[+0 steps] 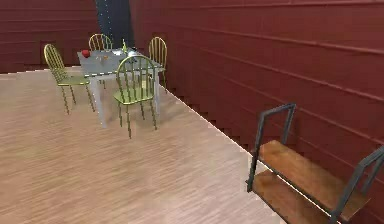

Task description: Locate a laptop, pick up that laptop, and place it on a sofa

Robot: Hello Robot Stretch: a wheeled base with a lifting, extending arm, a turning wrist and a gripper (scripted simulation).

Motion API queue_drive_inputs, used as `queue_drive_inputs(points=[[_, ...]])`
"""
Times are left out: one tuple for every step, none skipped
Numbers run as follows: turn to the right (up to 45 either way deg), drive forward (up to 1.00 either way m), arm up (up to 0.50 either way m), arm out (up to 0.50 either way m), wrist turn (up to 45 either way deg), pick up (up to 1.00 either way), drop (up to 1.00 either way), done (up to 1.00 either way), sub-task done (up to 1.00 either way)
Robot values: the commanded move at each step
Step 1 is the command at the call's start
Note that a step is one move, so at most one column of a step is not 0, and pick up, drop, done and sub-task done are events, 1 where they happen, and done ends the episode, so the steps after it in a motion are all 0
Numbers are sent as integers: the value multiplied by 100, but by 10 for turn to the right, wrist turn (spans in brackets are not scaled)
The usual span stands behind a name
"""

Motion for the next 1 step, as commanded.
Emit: queue_drive_inputs(points=[[-450,0,0,0,0,0,0,0,0]])
